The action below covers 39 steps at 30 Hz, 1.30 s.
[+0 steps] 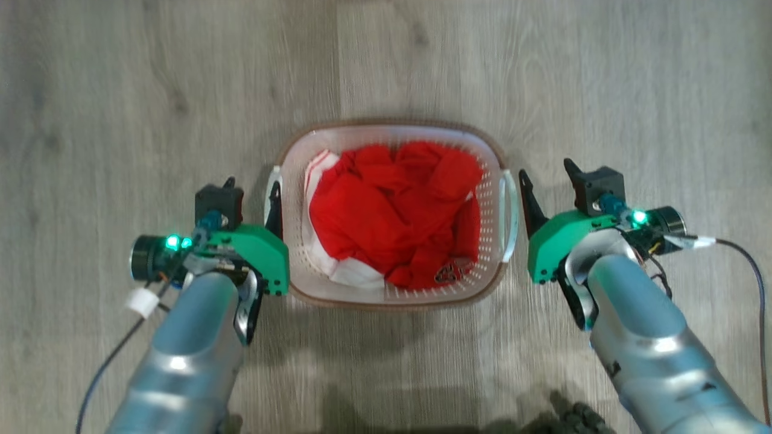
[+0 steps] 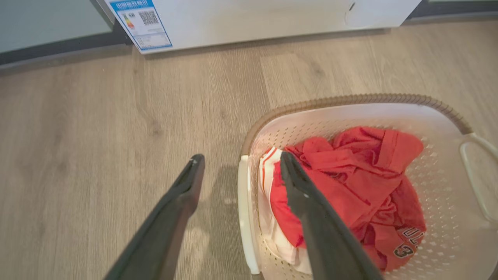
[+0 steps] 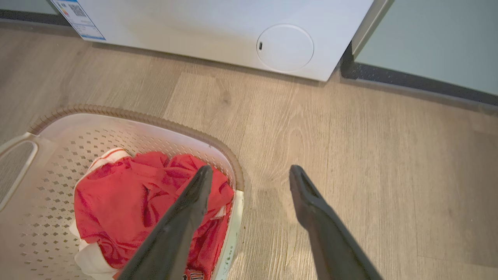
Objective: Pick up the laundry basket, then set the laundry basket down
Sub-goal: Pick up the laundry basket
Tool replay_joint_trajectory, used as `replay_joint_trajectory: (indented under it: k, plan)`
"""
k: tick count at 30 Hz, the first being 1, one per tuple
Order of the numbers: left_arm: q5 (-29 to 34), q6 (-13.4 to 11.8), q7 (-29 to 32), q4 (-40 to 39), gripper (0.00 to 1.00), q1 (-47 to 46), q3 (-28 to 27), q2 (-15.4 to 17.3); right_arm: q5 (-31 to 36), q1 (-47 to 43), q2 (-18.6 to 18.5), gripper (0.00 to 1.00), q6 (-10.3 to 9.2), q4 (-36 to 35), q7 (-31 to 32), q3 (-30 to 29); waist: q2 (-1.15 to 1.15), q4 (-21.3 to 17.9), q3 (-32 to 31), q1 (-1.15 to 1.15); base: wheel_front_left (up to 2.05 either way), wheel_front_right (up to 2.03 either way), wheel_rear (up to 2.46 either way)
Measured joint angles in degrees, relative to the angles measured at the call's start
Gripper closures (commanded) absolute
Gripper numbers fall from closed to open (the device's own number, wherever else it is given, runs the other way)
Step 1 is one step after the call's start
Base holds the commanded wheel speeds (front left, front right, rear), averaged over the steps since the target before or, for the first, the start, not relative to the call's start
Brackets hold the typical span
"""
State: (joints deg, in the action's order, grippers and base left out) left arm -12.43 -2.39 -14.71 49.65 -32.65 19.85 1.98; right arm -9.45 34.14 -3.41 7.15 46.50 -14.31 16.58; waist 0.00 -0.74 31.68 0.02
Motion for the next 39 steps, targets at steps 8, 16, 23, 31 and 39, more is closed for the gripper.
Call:
replay_joint_trajectory:
  k: [8,16,23,31,39]
  plan:
    - [0.3,4.0,0.0,14.2,0.0,-8.2,0.8,-0.2,-7.9,5.9,-0.1,0.0,0.0,7.8,0.2,5.4,0.0,-0.7,7.2,0.0,0.0,0.0,0.0]
    - [0.3,5.0,0.0,21.5,0.0,-14.2,1.8,-0.3,-16.2,10.5,-0.1,0.0,0.0,12.2,3.1,10.2,0.0,-1.3,11.1,-0.02,0.0,0.0,0.0]
    - [0.3,6.0,2.4,23.6,0.0,-17.6,2.2,-0.4,-22.0,13.8,-0.1,0.0,0.0,14.3,5.7,14.9,0.0,-1.2,14.1,-0.01,0.0,0.0,0.0]
    - [-0.3,7.9,6.9,24.1,0.0,-19.4,3.6,-0.4,-26.6,17.0,-0.3,0.0,0.0,16.5,7.9,18.7,0.0,-1.2,16.8,-0.02,0.0,0.0,0.0]
    - [-0.5,8.5,9.7,24.5,0.0,-21.4,4.0,-0.3,-29.9,19.1,-0.3,0.0,0.0,17.5,9.2,21.6,0.0,-1.4,19.2,-0.02,0.0,0.0,0.0]
